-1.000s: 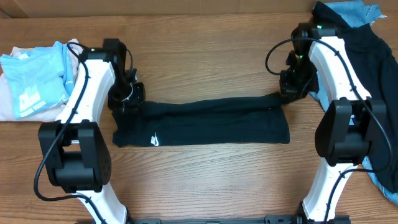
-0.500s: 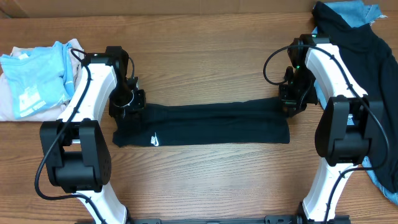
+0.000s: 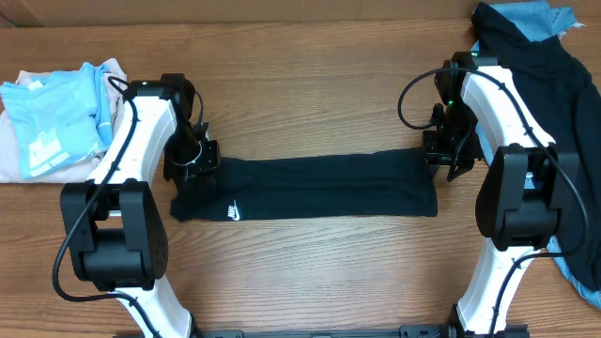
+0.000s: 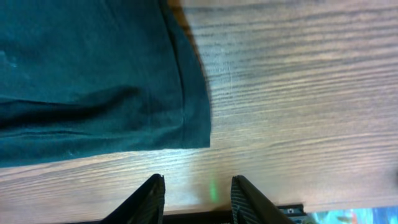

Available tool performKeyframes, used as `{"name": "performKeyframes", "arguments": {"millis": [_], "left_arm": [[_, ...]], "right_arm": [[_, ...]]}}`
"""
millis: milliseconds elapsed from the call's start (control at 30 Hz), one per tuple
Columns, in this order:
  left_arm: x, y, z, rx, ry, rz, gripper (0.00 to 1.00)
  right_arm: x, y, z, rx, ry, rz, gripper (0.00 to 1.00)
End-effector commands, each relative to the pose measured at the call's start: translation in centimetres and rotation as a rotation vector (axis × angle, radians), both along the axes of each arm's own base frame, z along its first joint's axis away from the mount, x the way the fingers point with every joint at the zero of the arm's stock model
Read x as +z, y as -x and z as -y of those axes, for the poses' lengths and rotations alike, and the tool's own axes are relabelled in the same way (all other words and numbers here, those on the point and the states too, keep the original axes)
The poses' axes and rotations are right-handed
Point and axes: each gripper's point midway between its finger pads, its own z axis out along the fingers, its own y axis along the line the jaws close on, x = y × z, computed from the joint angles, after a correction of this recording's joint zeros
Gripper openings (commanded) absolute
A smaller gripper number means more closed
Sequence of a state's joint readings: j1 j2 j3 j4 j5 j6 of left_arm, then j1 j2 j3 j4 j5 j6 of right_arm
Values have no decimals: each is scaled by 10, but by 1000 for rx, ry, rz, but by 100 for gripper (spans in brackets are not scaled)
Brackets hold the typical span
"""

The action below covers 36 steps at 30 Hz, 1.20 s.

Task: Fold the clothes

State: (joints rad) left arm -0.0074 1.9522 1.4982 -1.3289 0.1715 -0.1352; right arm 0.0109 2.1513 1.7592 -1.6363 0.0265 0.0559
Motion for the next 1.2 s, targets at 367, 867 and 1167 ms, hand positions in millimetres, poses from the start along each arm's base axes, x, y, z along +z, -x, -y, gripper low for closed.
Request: {"name": "performKeyframes", "arguments": {"millis": [367,867,1167], "left_arm": [[8,12,2,-8,0,-29,27],[87,-75,9,63,21,403,13],[19,-50,25,67,60,239,9]], "right_arm": [[5,-9,16,-44,6,69,50],[3,-13,19,-52,7,85,50],[4,-12,18,-52,7,80,49]]}}
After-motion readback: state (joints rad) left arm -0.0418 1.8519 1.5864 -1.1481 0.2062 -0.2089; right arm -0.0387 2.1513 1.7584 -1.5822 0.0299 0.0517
